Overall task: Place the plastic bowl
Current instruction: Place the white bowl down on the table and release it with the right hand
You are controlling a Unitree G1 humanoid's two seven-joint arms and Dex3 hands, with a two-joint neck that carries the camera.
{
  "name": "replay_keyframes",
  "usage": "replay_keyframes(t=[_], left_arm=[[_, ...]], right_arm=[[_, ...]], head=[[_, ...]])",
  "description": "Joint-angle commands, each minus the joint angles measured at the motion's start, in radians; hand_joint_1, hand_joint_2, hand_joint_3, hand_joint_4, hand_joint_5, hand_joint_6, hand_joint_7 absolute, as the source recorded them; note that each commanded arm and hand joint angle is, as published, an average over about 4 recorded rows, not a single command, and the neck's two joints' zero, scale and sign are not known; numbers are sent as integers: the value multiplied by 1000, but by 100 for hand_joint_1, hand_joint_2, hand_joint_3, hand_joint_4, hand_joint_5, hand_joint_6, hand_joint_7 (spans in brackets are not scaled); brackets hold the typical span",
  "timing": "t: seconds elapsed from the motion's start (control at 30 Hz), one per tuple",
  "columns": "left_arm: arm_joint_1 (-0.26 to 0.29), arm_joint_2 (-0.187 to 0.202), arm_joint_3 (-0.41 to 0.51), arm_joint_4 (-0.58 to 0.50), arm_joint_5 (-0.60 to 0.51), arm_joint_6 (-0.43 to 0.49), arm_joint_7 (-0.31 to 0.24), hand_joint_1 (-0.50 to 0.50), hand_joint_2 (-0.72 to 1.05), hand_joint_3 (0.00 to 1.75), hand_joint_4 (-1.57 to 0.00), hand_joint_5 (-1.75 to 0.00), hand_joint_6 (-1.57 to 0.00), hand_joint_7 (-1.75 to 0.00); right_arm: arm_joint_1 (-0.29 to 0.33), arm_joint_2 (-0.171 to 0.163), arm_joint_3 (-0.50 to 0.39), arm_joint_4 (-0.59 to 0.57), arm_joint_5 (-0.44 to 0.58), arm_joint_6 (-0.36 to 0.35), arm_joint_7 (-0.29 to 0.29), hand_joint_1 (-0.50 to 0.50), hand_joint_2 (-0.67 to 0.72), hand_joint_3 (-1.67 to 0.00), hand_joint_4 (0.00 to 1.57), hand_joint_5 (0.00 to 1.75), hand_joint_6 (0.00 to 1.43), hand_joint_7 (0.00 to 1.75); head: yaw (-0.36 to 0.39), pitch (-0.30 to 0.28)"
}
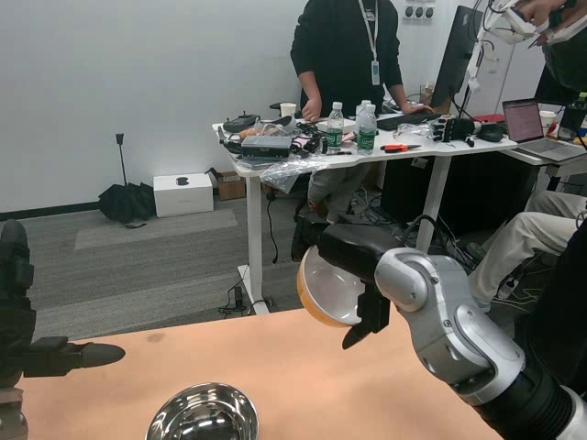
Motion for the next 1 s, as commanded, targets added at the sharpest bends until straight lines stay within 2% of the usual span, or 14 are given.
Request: replay_keyframes(t=[0.03, 0.4, 0.63, 0.77, 0.9, 1.0], left_arm=[[10, 2, 1, -13, -4, -3, 0, -50, -10, 0, 0, 0, 0, 0], [10, 0, 2, -13, -4, -3, 0, -50, -10, 2, 0, 0, 0, 0], [10, 0, 3, -13, -4, -3, 0, -50, -10, 0, 0, 0, 0, 0], [11, 0, 4, -13, -4, -3, 0, -50, -10, 9, 0, 0, 0, 0], [11, 0, 4, -13, -4, -3, 0, -50, -10, 0, 0, 0, 0, 0], [12, 0, 5, -13, -5, -3, 0, -50, -10, 0, 0, 0, 0, 0]], right_arm=[[-1, -15, 3, 0, 4, 5, 1, -50, -60, -159, 46, 165, 6, 164], [-5, -20, 16, 9, 5, 5, 1, -50, -60, -159, 46, 165, 6, 164], [-15, -41, 93, 31, 27, 5, 1, -50, -60, -159, 46, 165, 6, 168], [-15, -53, 130, 43, 41, 5, 1, -50, -60, -159, 46, 165, 6, 166], [-9, -69, 165, 43, 56, 14, 2, -50, -60, -159, 46, 165, 6, 168], [13, -82, 184, 43, 69, 31, 5, -50, -60, -159, 46, 165, 6, 162]], head=[[1, -1], [0, -5], [2, -15], [0, -25], [1, -39], [0, -76]])
